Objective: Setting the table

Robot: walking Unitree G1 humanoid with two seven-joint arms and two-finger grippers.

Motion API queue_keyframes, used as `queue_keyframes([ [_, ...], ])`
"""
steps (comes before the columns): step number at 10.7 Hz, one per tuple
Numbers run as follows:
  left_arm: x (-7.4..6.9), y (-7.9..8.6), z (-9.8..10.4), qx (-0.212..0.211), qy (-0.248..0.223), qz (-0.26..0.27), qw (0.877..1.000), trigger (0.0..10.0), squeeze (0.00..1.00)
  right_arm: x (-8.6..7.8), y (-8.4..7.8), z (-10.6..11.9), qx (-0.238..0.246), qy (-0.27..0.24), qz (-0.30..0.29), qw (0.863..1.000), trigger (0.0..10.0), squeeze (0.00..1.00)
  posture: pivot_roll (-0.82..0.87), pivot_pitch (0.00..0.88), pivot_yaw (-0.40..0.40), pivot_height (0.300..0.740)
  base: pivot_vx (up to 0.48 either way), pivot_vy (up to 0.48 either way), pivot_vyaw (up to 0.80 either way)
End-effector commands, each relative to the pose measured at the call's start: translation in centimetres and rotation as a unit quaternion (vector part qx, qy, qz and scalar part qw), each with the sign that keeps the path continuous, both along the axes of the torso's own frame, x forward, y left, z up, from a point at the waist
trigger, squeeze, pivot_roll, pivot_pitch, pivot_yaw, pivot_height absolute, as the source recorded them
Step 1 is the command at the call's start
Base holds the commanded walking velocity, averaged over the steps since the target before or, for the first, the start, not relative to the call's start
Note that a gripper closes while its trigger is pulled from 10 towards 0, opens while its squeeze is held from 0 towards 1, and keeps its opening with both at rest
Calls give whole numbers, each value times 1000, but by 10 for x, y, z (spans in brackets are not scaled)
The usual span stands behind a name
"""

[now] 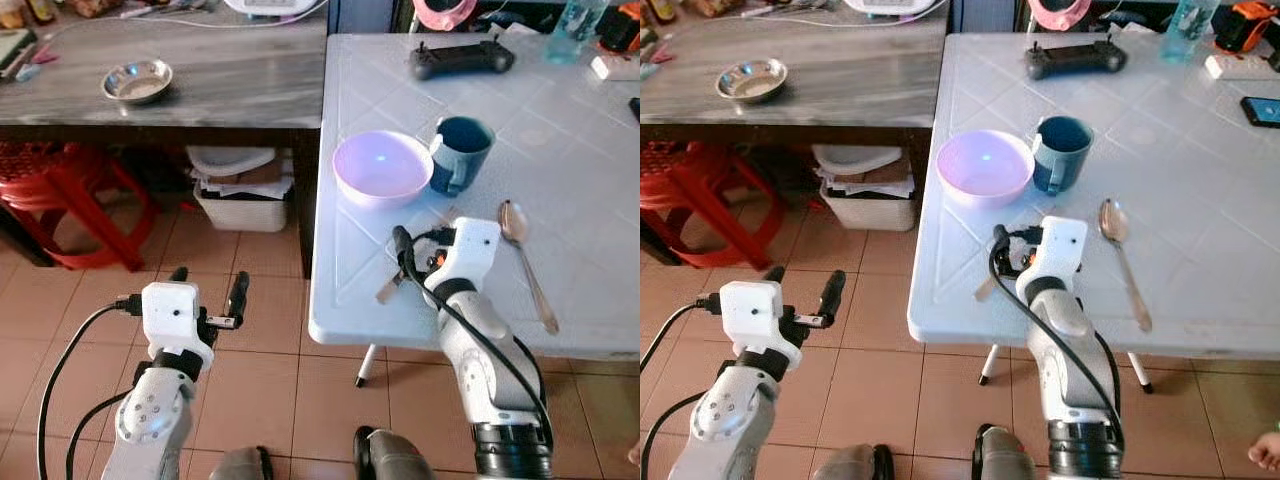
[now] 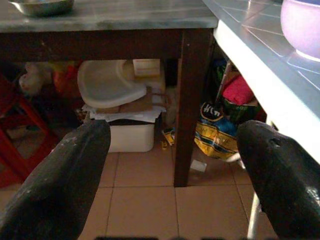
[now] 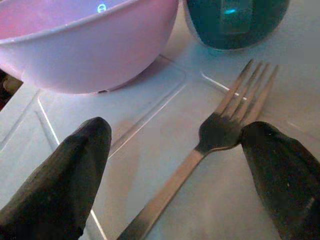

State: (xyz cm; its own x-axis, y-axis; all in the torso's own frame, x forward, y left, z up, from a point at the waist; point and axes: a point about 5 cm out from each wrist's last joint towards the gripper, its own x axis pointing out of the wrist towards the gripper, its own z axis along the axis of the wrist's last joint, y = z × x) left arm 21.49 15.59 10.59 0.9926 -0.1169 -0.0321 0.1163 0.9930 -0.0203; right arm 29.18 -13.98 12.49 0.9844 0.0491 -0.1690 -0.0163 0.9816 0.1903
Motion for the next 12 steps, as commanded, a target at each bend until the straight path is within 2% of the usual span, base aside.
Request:
queue_keyframes([
  [1, -3, 3, 3, 5, 0, 0, 1000, 10000, 0, -2, 10, -1, 14, 23, 18, 999, 10000, 0, 39, 177, 52, 740, 0, 0, 0],
  [3, -5, 2, 2, 5, 3, -4, 1000, 10000, 0, -7, 11, -10, 6, 79, 18, 997, 10000, 0, 41, 180, 52, 740, 0, 0, 0],
  [4, -5, 3, 2, 5, 5, -6, 1000, 10000, 0, -11, 7, -18, 3, 132, 13, 991, 0, 0, 40, 182, 54, 740, 0, 0, 0],
  [6, -5, 2, 2, 4, 7, -9, 1000, 10000, 0, -15, -4, -27, -22, 177, 1, 984, 157, 0, 39, 187, 51, 740, 0, 0, 0],
  [7, -5, 2, 2, 2, 9, -9, 1000, 10000, 0, -18, -13, -33, -37, 197, -8, 980, 941, 0, 40, 188, 50, 740, 0, 0, 0],
  [9, -6, 1, 1, 1, 12, -10, 1000, 10000, 0, -21, -21, -34, -57, 212, -15, 976, 1176, 0, 40, 189, 50, 740, 0, 0, 0],
  [10, -5, 1, 1, 2, 13, -10, 1000, 10000, 0, -24, -34, -38, -74, 222, -19, 972, 392, 0, 39, 189, 50, 740, 0, 0, 0],
  [12, -5, 1, 1, 3, 13, -10, 1000, 10000, 0, -25, -40, -40, -84, 227, -20, 970, 0, 0, 38, 187, 49, 740, 0, 0, 0],
])
